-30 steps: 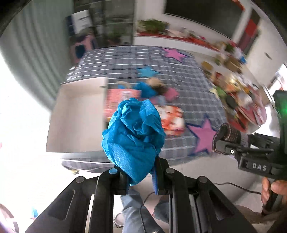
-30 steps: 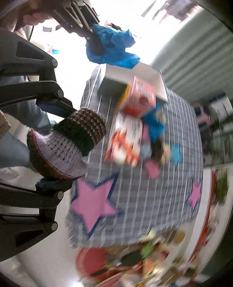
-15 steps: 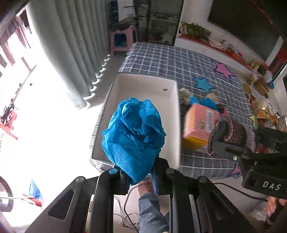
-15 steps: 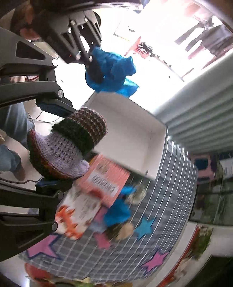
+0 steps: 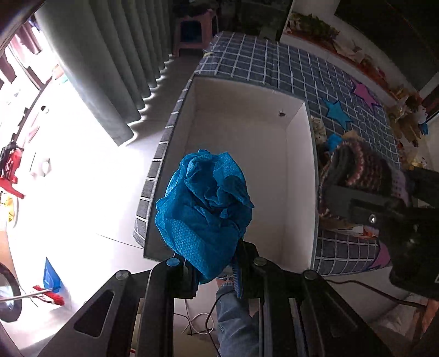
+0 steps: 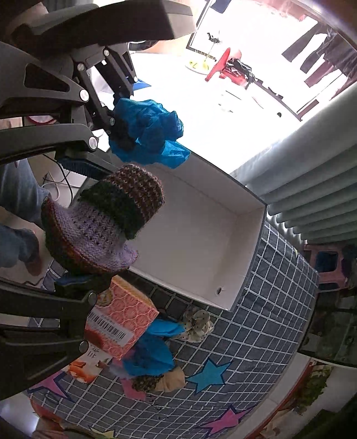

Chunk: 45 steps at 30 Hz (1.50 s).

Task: Organize soft objects
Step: 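Carry the blue cloth and purple knit hat over the white box with both tools, then open both tools to drop the blue cloth and knit hat into the box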

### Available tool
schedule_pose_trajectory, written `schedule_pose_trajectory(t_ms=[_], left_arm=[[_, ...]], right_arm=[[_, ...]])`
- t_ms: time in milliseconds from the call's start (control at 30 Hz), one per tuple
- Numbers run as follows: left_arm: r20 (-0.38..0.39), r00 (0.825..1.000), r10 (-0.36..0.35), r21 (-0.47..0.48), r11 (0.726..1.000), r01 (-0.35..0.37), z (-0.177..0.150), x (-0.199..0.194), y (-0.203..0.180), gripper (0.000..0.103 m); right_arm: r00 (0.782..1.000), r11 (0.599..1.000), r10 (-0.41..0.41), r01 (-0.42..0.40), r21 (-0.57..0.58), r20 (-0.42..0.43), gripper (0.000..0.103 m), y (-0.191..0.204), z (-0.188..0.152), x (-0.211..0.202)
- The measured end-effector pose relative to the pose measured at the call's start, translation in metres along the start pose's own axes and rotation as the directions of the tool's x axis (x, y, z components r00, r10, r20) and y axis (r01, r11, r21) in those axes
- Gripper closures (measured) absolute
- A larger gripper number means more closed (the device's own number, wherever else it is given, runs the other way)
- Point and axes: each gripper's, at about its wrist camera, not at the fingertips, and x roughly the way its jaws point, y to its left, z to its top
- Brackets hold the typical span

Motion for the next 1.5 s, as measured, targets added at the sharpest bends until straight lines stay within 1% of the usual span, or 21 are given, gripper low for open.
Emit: schedule_pose_trajectory(t_ms=[233,600,833,967,1133,1200,1233,1267,1300,1367,1400,1433,1467,1500], left_arm=[[-0.050,0.999,-0.008,0.005,1.000,0.008,0.009,0.017,0.002,0.082],[-0.091,0.996,-0.026,0.012,1.000,0.027,0.021,0.031,0.001,0.081],[-0.110,0.994,-0.027,0.007,1.000,0.028,0.024,0.039,0.005,0.081],[-0.101,0.995,-0.019,0.016,1.000,0.020,0.026,0.038,0.004,0.079],[-0.103,0.994,-0.023,0.030,0.999,0.026,0.026,0.040,0.002,0.079],[-0.106,0.994,-0.025,0.034,0.999,0.029,0.027,0.040,0.001,0.077],[-0.106,0.994,-0.028,0.035,0.999,0.032,0.027,0.040,0.001,0.071],[-0.105,0.994,-0.029,0.035,0.999,0.033,0.028,0.040,0.001,0.064],[-0.099,0.995,-0.023,0.036,0.999,0.027,0.028,0.040,0.001,0.059],[-0.087,0.996,-0.004,0.041,0.999,0.008,0.029,0.038,0.000,0.037],[-0.081,0.997,0.000,0.042,0.999,0.004,0.030,0.038,0.000,0.032],[-0.070,0.998,0.001,0.040,0.999,0.002,0.030,0.036,0.000,0.025],[-0.057,0.998,0.002,0.038,0.999,0.000,0.030,0.034,0.001,0.022],[-0.046,0.999,0.000,0.038,0.999,0.001,0.031,0.033,0.001,0.022]], right_arm=[[1.000,1.000,-0.002,0.002,0.012,-0.025,0.046,0.000,0.011,0.010],[0.999,1.000,0.003,-0.001,0.024,-0.054,0.046,0.000,0.020,0.022],[0.997,0.999,0.005,-0.003,0.034,-0.073,0.046,-0.001,0.022,0.029],[0.997,0.999,0.006,-0.002,0.038,-0.081,0.046,-0.002,0.022,0.032],[0.997,0.999,0.004,-0.001,0.042,-0.082,0.046,-0.003,0.024,0.034],[0.997,0.999,0.007,-0.003,0.048,-0.083,0.046,-0.004,0.024,0.034],[0.996,0.999,0.012,-0.007,0.051,-0.083,0.042,-0.004,0.024,0.034],[0.996,0.999,0.016,-0.012,0.053,-0.083,0.041,-0.004,0.024,0.034],[0.996,0.998,0.020,-0.015,0.056,-0.083,0.041,-0.005,0.024,0.034],[0.997,0.998,0.020,-0.016,0.058,-0.079,0.034,-0.006,0.024,0.032],[0.997,0.998,0.018,-0.014,0.060,-0.073,0.030,-0.006,0.024,0.031],[0.998,0.998,0.019,-0.015,0.064,-0.067,0.030,-0.007,0.024,0.030],[0.998,0.998,0.022,-0.018,0.067,-0.062,0.030,-0.008,0.024,0.028],[0.998,0.997,0.024,-0.020,0.071,-0.058,0.028,-0.009,0.025,0.027]])
